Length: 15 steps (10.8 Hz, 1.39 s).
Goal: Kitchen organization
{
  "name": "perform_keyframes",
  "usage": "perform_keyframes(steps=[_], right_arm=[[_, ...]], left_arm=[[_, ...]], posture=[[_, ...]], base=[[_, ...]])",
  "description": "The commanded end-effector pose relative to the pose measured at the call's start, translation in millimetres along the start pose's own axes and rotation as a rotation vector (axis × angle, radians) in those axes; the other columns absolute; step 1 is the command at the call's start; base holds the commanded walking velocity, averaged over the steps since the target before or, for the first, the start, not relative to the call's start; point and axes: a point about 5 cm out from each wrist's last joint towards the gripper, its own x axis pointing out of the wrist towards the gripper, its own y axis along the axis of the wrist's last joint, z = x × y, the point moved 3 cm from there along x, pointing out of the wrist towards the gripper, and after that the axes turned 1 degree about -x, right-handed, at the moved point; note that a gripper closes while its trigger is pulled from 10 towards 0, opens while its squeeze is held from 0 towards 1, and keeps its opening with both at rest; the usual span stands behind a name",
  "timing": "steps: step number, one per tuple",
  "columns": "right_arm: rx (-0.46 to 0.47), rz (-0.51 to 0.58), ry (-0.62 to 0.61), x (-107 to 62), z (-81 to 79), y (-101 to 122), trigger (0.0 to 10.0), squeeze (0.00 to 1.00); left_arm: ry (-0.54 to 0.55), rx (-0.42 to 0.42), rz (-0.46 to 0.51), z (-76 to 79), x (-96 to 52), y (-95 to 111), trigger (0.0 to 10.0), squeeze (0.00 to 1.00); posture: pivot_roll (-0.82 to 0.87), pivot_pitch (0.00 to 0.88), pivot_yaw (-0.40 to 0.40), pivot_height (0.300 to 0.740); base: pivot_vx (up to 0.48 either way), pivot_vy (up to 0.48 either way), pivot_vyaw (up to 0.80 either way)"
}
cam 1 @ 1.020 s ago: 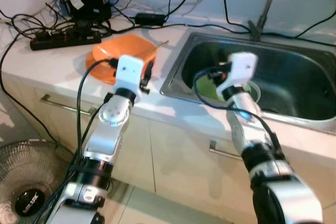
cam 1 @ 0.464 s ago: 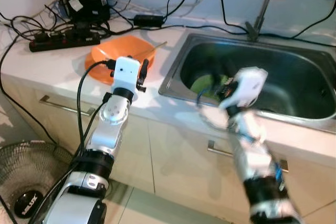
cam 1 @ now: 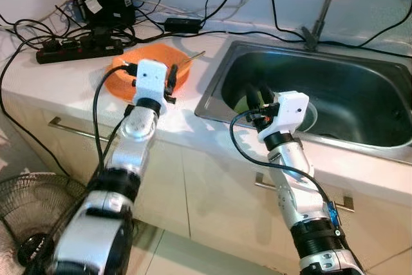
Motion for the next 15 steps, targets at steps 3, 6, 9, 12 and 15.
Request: perform_keyframes(steps=[3, 6, 9, 12, 15], right_arm=[[-0.012, 0.007, 0.003, 1.8, -0.1, 5.2, 10.0, 0.00], [-0.007, 0.004, 0.011, 4.1, -2.4, 5.7, 10.0, 0.00], [0.000, -0.001, 0.006, 5.1, -1.5, 5.5, 10.0, 0.00], [0.003, -0.005, 0.002, 6.0, -0.5, 5.1, 10.0, 0.00], [0.004, -0.005, -0.002, 6.4, 0.2, 5.0, 10.0, 0.00]], left_arm=[[0.021, -0.006, -0.045, -8.2, 4.1, -4.9, 10.0, 0.00], [0.054, 0.035, -0.095, -21.4, -0.3, -15.2, 10.0, 0.00], [0.107, 0.071, -0.135, -39.5, -7.1, -22.6, 10.0, 0.00], [0.141, 0.098, -0.159, -54.3, -12.8, -26.5, 10.0, 0.00], [0.203, 0.163, -0.175, -81.6, -19.5, -25.3, 10.0, 0.00]], posture=[[0.15, 0.008, 0.022, 0.740], [0.17, 0.015, 0.015, 0.740], [0.17, 0.020, 0.012, 0.740], [0.17, 0.018, 0.012, 0.740], [0.18, 0.018, 0.009, 0.740]], base=[[0.000, 0.000, 0.00], [0.000, 0.000, 0.00], [0.000, 0.000, 0.00], [0.000, 0.000, 0.00], [0.000, 0.000, 0.00]])
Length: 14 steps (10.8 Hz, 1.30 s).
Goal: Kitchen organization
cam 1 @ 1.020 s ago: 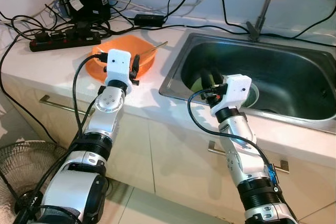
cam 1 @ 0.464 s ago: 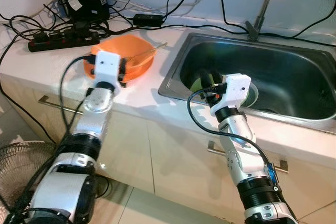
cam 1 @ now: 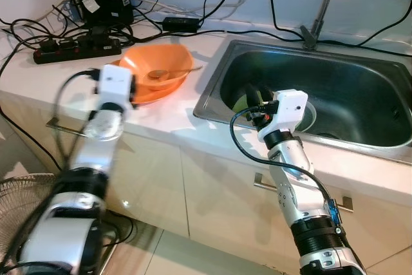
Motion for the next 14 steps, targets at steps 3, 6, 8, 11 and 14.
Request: perform_keyframes(steps=[3, 6, 8, 11, 14], right_arm=[[0.001, 0.020, -0.003, 3.7, 0.6, 6.4, 10.0, 0.00], [0.003, 0.021, -0.005, 4.0, 0.9, 6.6, 10.0, 0.00], [0.005, 0.017, -0.006, 4.0, -0.1, 5.1, 10.0, 0.00], [0.013, 0.025, -0.014, 0.7, -2.7, 5.4, 10.0, 0.00], [0.020, 0.028, -0.021, -6.8, -4.6, 4.9, 10.0, 0.00]], left_arm=[[0.067, 0.036, 0.028, -24.4, 0.9, 10.0, 10.0, 0.00], [-0.254, 0.191, 0.382, 40.2, -13.7, 77.7, 10.0, 0.00], [-0.471, 0.317, 0.424, 87.5, -26.3, 77.1, 10.0, 0.00], [-0.623, 0.525, 0.439, 133.1, -27.2, 78.9, 10.0, 0.00], [-0.552, 0.565, 0.445, 133.3, -13.7, 90.6, 10.0, 0.00]], posture=[[0.18, 0.018, 0.007, 0.740], [0.18, 0.014, 0.009, 0.740], [0.18, 0.006, 0.015, 0.740], [0.16, 0.013, 0.043, 0.740], [0.15, 0.043, 0.058, 0.740]], base=[[0.000, 0.000, 0.00], [0.000, 0.000, 0.00], [0.000, 0.000, 0.00], [0.000, 0.000, 0.00], [0.000, 0.000, 0.00]])
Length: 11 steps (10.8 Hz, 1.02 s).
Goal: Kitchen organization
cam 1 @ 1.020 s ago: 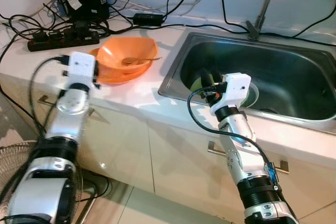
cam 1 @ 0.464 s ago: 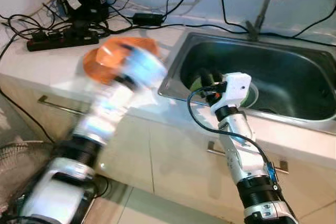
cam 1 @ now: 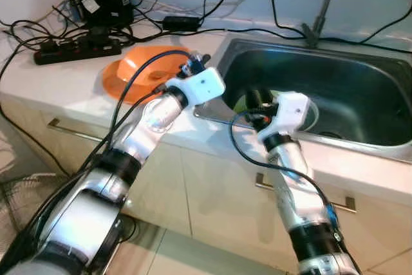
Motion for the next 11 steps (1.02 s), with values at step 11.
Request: perform_keyframes(steps=[11], right_arm=[[-0.018, -0.026, -0.021, -9.4, 5.0, 4.4, 10.0, 0.00]], left_arm=[[0.032, 0.055, -0.203, -15.0, 1.8, -34.7, 10.0, 0.00]], posture=[[0.12, 0.094, 0.054, 0.740]], base=[[0.000, 0.000, 0.00]])
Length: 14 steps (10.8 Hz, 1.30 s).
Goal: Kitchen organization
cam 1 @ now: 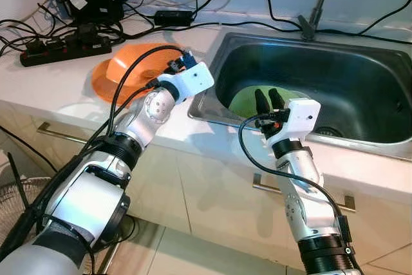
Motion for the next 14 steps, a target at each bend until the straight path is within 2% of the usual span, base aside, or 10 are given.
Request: perform_keyframes(steps=[1, 2, 10, 13, 14], right_arm=[[-0.004, 0.004, 0.014, 1.7, -3.6, 3.0, 10.0, 0.00], [-0.005, 0.001, 0.015, 2.0, -3.6, 2.4, 10.0, 0.00], [-0.011, -0.003, 0.019, 4.4, -3.0, 1.9, 10.0, 0.00], [-0.010, -0.005, 0.022, 6.4, -3.9, 1.1, 10.0, 0.00], [-0.010, -0.004, 0.022, 7.2, -3.9, 1.2, 10.0, 0.00]], left_arm=[[0.004, 0.010, -0.021, -6.3, 1.1, -2.1, 7.1, 0.00], [0.003, 0.009, -0.022, -6.1, 1.4, -2.1, 0.0, 0.00], [0.026, 0.013, -0.036, -11.1, 4.0, -0.2, 0.0, 0.00], [0.049, 0.044, -0.031, -17.7, 4.7, 1.8, 0.0, 0.00], [0.062, 0.083, -0.017, -20.5, 5.3, 5.0, 0.0, 0.00]], posture=[[0.12, 0.093, 0.053, 0.740], [0.12, 0.092, 0.052, 0.740], [0.12, 0.084, 0.049, 0.740], [0.12, 0.074, 0.050, 0.740], [0.12, 0.070, 0.049, 0.740]], base=[[0.000, 0.000, 0.00], [0.000, 0.000, 0.00], [0.000, 0.000, 0.00], [0.000, 0.000, 0.00], [0.000, 0.000, 0.00]])
